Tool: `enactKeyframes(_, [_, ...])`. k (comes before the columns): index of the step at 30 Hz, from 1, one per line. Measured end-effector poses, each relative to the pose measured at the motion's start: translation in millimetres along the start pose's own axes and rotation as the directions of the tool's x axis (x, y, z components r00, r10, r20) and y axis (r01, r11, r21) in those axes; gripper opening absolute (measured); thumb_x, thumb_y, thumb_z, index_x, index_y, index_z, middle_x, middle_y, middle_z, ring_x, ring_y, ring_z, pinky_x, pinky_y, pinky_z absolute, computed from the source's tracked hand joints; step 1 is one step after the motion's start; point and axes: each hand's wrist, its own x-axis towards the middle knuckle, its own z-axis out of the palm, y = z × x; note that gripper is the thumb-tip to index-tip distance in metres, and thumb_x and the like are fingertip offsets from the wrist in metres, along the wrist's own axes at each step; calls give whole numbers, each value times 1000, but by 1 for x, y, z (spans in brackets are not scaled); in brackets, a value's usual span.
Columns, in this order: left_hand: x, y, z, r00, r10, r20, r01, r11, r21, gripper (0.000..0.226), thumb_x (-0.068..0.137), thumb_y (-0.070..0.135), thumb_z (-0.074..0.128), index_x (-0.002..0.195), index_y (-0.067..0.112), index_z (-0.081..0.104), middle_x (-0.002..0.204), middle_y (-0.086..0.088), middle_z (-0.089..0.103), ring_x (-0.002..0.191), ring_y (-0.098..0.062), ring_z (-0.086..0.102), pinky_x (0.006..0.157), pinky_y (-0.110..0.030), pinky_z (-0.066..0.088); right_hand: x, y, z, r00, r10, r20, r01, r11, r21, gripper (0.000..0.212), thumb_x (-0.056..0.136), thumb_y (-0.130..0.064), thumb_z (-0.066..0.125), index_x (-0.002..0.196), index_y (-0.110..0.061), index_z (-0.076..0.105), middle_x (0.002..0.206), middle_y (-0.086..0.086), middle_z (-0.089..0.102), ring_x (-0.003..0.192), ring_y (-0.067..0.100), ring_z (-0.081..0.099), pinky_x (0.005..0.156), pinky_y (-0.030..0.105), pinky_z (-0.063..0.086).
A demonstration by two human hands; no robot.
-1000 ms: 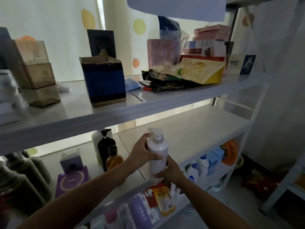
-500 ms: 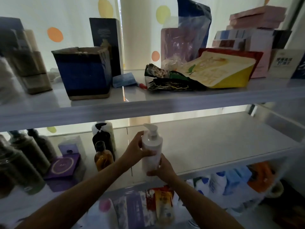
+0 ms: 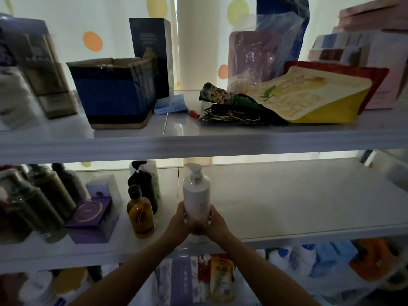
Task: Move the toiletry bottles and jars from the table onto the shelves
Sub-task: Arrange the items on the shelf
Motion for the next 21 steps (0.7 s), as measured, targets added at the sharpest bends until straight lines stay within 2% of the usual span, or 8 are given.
enactKeyframes(4, [7, 6, 9, 997, -37, -72, 38, 999, 16, 51, 86, 12, 65, 130, 4, 39, 127, -12, 51, 122, -21, 48, 93, -22, 43, 14, -3, 10, 998, 35, -51, -40, 993, -107, 50, 77, -38, 73, 114, -17, 46, 108, 0, 56, 110, 17, 55, 94, 26, 44])
enactKeyframes(8, [8, 8, 11, 992, 12, -123, -11, 1000, 8, 44, 86, 12, 67, 122, 6, 43, 115, -6, 54, 115, -21, 53, 82, -11, 44, 6, -3, 8, 999, -16, -31, 16, 1000, -4, 65, 76, -35, 75, 127, -13, 42, 123, 6, 56, 114, 21, 55, 95, 28, 46])
enactKeyframes(10, [6, -3, 11, 991, 34, -133, -42, 997, -58, 51, 82, 14, 72, 123, 9, 43, 112, 0, 52, 108, -16, 55, 72, -3, 44, -8, 7, 13, 993, -54, -109, 59, 998, 38, 70, 79, -29, 74, 135, -12, 35, 128, 8, 54, 115, 21, 55, 97, 31, 47])
enactKeyframes(12, [-3, -14, 16, 995, -4, -104, -14, 986, -168, 57, 81, 12, 72, 128, 13, 40, 116, 5, 52, 107, -6, 55, 77, -5, 47, -24, 20, 22, 984, -76, -160, 87, 994, 60, 74, 84, -25, 68, 143, -14, 25, 133, 8, 53, 114, 16, 56, 92, 24, 47])
enactKeyframes(14, [-15, -25, 24, 996, -54, -69, 34, 965, -262, 48, 87, 5, 63, 127, 18, 41, 120, 8, 49, 106, 7, 53, 95, -23, 48, -33, 30, 31, 987, -61, -148, 81, 988, 131, 71, 92, -23, 58, 148, -21, 14, 133, 7, 54, 107, 8, 57, 85, 15, 46])
enactKeyframes(16, [-23, -32, 30, 997, -57, -41, 43, 958, -284, 46, 95, 6, 50, 137, 17, 34, 135, 3, 42, 122, 4, 44, 110, -38, 36, -33, 35, 35, 989, -71, -130, 88, 988, 128, 66, 96, -22, 50, 147, -26, 8, 133, 7, 55, 101, 2, 55, 81, 5, 43])
enactKeyframes(18, [-23, -35, 30, 999, -44, -32, 32, 950, -312, 55, 98, 24, 46, 147, 18, 22, 147, 0, 34, 134, -12, 38, 108, -32, 39, -27, 37, 35, 989, -85, -122, 101, 986, 130, 67, 97, -19, 49, 148, -23, 6, 136, 8, 53, 103, 1, 53, 77, -2, 40])
enactKeyframes(21, [-13, -43, 28, 998, -55, -26, 41, 927, -374, 42, 99, 26, 43, 139, 31, 30, 138, 5, 44, 120, 2, 51, 98, -23, 47, -17, 35, 33, 992, -71, -105, 88, 983, 162, 68, 96, -15, 51, 149, -20, 9, 135, 11, 53, 101, 3, 54, 74, -1, 42])
